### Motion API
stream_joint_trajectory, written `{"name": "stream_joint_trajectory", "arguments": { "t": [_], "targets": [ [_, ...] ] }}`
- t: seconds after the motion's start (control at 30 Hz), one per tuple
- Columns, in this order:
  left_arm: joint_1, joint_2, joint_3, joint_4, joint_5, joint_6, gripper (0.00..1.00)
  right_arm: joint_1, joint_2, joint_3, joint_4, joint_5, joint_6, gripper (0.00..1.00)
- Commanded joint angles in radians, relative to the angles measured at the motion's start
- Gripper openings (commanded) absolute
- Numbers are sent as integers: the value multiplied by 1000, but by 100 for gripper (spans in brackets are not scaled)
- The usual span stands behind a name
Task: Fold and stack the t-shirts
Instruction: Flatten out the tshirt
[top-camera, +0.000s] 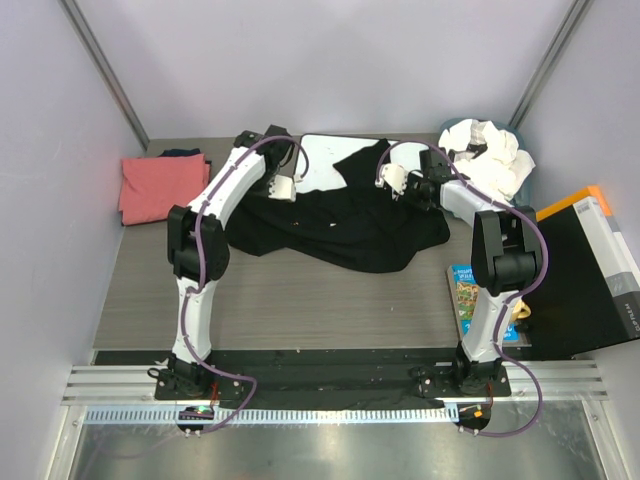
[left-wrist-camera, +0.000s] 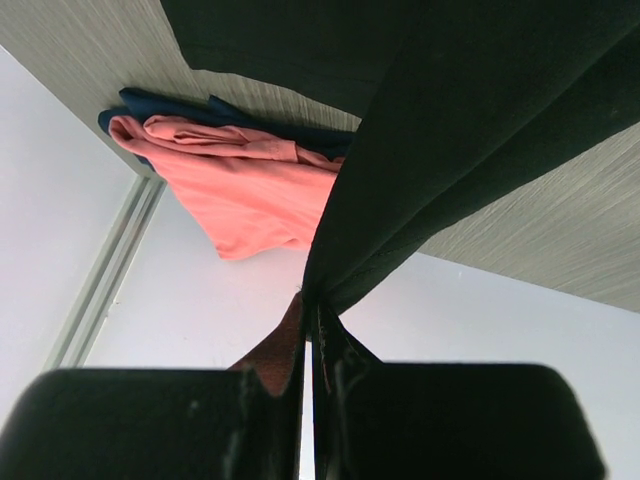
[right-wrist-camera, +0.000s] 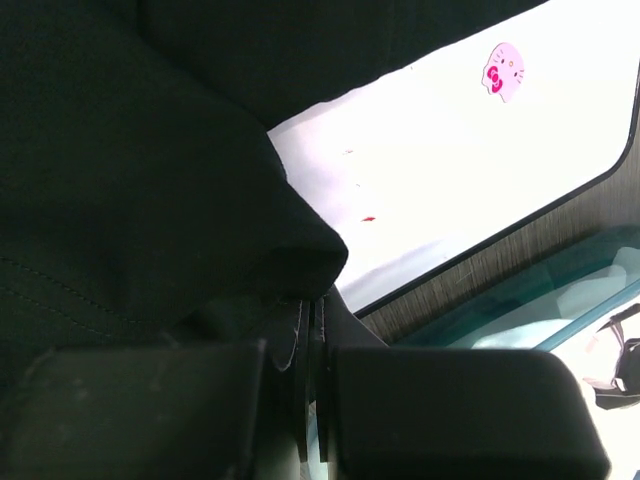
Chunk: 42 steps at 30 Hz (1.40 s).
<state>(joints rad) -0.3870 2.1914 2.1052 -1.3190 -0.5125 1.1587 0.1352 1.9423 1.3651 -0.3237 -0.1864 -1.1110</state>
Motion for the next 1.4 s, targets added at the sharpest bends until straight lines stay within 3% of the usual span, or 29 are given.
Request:
{"name": "stream_joint_trajectory", "arguments": {
  "t": [0.0, 0.1, 0.4, 0.7, 0.8, 0.87, 0.93, 1.03, 1.17, 1.37],
  "targets": [
    [11, -34, 30, -8, -52, 9, 0, -3, -78, 31, 14, -9, -10, 1],
    [14, -71, 10, 127, -66, 30, 0, -3, -129, 31, 93, 49, -15, 1],
    [25, -255, -169, 769, -113, 202, 0, -3, -164, 132, 322, 179, -90, 1],
    [45, -277, -85, 1207, -86, 352, 0, -20, -141, 301, 687, 251, -138, 1],
    [45, -298, -30, 1207, -58, 319, 0, -37, -157, 386, 667, 225, -99, 1],
    [45, -329, -28, 1175, -54, 287, 0, -49, -207, 435, 541, 181, -21, 1],
    [45, -404, -54, 1045, -29, 248, 0, -81, -265, 443, 342, 56, 49, 1],
    [45, -561, -147, 897, 17, 182, 0, -123, -426, 359, 166, -73, 51, 1],
    [45, -743, -269, 889, 11, 197, 0, -123, -644, 154, 152, -79, -35, 1],
    [66, -930, -330, 992, 81, 315, 0, -155, -753, 244, 195, -18, -52, 1]
  ]
}}
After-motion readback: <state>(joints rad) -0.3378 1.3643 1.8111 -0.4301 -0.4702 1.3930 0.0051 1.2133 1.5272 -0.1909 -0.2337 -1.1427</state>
